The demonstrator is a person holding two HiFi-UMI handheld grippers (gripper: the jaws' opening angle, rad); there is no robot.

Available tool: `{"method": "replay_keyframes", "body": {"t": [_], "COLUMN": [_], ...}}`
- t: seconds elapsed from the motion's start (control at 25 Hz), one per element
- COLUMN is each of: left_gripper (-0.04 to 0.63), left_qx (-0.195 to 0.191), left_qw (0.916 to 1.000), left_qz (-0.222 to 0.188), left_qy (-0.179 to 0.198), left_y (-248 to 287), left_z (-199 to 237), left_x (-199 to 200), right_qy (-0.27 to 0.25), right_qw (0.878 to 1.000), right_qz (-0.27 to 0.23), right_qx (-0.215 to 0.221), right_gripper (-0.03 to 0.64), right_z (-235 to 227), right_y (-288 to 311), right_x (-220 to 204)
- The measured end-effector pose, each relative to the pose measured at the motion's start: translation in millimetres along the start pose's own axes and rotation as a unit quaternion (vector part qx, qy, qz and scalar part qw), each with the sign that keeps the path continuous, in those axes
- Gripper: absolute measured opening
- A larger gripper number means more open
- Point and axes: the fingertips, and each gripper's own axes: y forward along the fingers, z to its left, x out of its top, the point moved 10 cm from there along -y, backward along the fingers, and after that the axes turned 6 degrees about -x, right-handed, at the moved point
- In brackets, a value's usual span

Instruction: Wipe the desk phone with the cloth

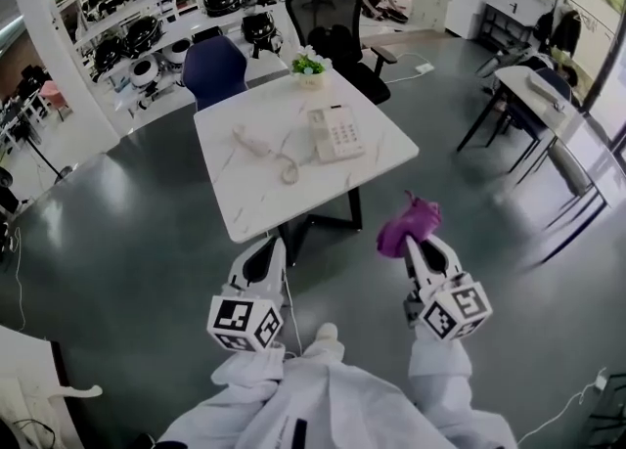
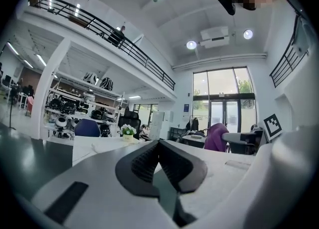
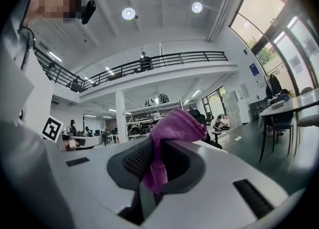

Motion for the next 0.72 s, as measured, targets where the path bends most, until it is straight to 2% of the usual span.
{"method": "replay_keyframes", "body": {"t": [0.4, 0.72], "left_gripper": [-0.002, -0.002], "left_qx": [-0.036, -0.046], "left_qw": [0.9993, 0.9988], "left_qz": [0.004, 0.008], "left_qy": [-0.005, -0.015], "left_y": [93.8, 134.6], "left_z": [46.1, 70.9], "left_x": [7.8, -0.1], "right_qy": [0.001, 0.004], "right_qw": [1.000, 1.000], "right_qz": [0.006, 0.012], "right_qx": [-0.016, -0.012], "right_gripper": [0.028, 0.028], "right_z": [-33.6, -48.6], "right_y": [81.3, 126.4], "right_x": [3.5, -2.5]}}
